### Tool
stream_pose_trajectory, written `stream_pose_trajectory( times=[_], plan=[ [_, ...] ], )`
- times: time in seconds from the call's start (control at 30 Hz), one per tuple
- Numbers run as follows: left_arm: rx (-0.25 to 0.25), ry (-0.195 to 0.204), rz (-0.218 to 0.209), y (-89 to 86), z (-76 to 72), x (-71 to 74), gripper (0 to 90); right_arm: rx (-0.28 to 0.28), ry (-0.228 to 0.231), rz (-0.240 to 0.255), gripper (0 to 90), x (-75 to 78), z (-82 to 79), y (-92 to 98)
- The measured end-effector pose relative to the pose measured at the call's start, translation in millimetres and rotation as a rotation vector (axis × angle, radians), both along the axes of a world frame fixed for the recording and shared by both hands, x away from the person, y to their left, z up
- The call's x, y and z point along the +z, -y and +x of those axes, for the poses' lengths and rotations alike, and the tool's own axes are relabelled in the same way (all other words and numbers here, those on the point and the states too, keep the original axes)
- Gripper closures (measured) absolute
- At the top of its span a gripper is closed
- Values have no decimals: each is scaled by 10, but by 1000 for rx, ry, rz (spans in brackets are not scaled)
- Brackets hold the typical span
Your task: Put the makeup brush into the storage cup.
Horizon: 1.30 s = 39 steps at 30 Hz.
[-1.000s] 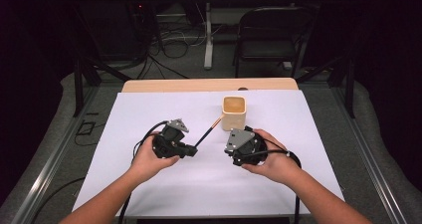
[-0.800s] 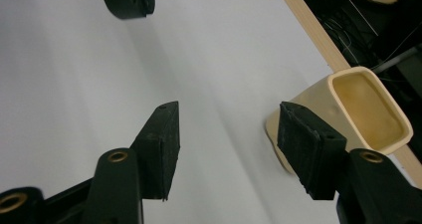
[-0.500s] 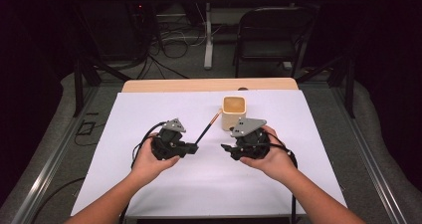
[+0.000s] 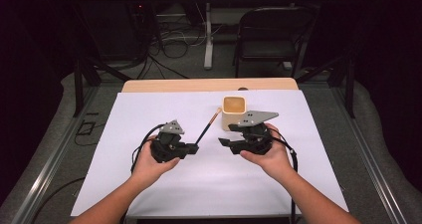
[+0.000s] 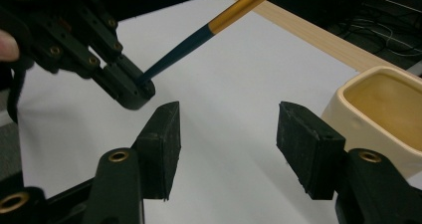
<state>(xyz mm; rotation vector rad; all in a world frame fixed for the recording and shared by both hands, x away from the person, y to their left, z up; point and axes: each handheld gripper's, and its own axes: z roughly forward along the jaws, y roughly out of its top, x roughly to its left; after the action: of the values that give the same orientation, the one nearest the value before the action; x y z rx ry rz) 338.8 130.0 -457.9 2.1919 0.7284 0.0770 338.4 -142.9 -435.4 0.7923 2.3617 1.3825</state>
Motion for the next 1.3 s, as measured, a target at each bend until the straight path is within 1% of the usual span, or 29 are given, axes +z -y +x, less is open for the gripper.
stream_pose_trajectory(
  times=[0.07, 0.1, 0.17, 0.33, 0.5, 0.6, 0.7, 0.73, 0.83, 0.93, 1.07, 1.1, 1.17, 1.3],
  plan=[
    [0, 1, -6, 0, -5, -6, 854, -13, -11, 54, 435, -23, 10, 18],
    [0, 3, -11, 1, -9, -9, 854, -12, -30, 71, 435, -33, 20, 27],
    [-2, 3, -17, 2, -15, -12, 854, -15, -50, 100, 435, -52, 39, 34],
    [6, 4, -46, 15, -28, -26, 854, -7, -77, 165, 434, -52, 51, 26],
    [8, 12, -70, 17, -39, -30, 854, 7, -91, 214, 432, -45, 54, 17],
    [17, 12, -96, 20, -47, -34, 854, 11, -96, 241, 433, -36, 57, 20],
    [25, 11, -128, 22, -47, -40, 854, 8, -110, 297, 433, -47, 71, 39],
    [27, 8, -139, 22, -46, -42, 854, 5, -122, 309, 433, -51, 76, 48],
    [29, -7, -164, 34, -38, -56, 854, 1, -133, 327, 431, -59, 91, 62],
    [31, -25, -185, 52, -29, -78, 854, -3, -147, 358, 426, -56, 99, 76],
    [36, -36, -217, 75, -27, -88, 854, -11, -153, 410, 403, -48, 115, 94],
    [34, -36, -221, 82, -28, -89, 854, -10, -160, 422, 398, -42, 116, 101],
    [37, -37, -227, 97, -34, -95, 854, -11, -159, 440, 386, -34, 119, 104],
    [34, -40, -236, 110, -36, -103, 854, -16, -166, 455, 361, -36, 130, 109]
  ],
)
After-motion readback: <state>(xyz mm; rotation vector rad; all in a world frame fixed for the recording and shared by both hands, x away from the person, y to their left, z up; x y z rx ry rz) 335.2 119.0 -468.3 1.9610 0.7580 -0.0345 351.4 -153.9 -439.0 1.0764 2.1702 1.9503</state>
